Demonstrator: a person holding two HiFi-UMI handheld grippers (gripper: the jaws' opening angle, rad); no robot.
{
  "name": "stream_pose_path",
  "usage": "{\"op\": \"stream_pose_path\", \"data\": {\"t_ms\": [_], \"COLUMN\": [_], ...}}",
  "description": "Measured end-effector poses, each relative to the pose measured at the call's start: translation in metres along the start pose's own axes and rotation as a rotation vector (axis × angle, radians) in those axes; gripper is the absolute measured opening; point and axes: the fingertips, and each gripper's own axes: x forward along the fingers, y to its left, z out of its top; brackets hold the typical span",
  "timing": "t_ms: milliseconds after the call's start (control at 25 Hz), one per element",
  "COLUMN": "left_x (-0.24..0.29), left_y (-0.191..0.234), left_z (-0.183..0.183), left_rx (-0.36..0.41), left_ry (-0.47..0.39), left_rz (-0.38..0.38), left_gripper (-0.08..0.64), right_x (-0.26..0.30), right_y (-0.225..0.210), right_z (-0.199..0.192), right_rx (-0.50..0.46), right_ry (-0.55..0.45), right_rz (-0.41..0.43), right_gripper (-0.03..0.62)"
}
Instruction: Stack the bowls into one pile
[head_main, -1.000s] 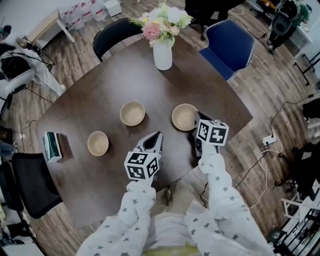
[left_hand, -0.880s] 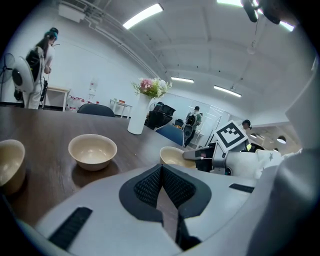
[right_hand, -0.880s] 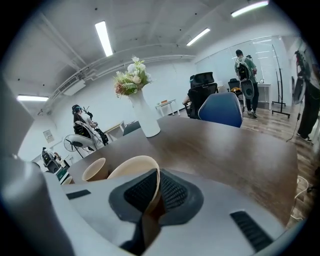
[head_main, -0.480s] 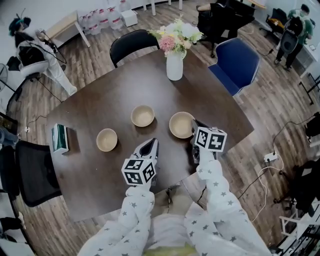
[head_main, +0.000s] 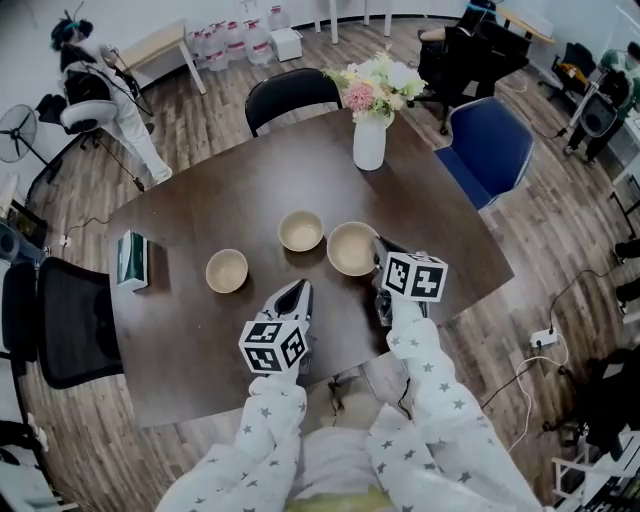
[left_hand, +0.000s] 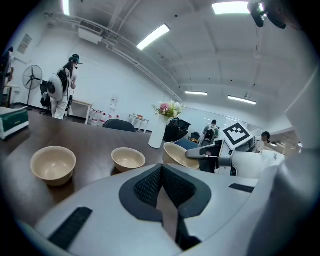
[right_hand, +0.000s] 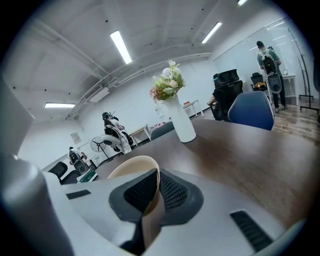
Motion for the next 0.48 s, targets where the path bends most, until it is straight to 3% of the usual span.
{"op": "stream_pose_path", "data": {"t_ms": [480], "left_x": [-0.016], "left_y": [0.04], "left_z": [0.005], "left_rx": [-0.024], "left_ry": [0.002], "left_rz": [0.058], "left_gripper": [0.026], "right_x": [0.036], "right_y": [0.046], "right_z": [0.013], "right_rx": [-0.002], "right_ry": [-0.067], "right_rz": [0.043], "right_gripper": [0.032]}}
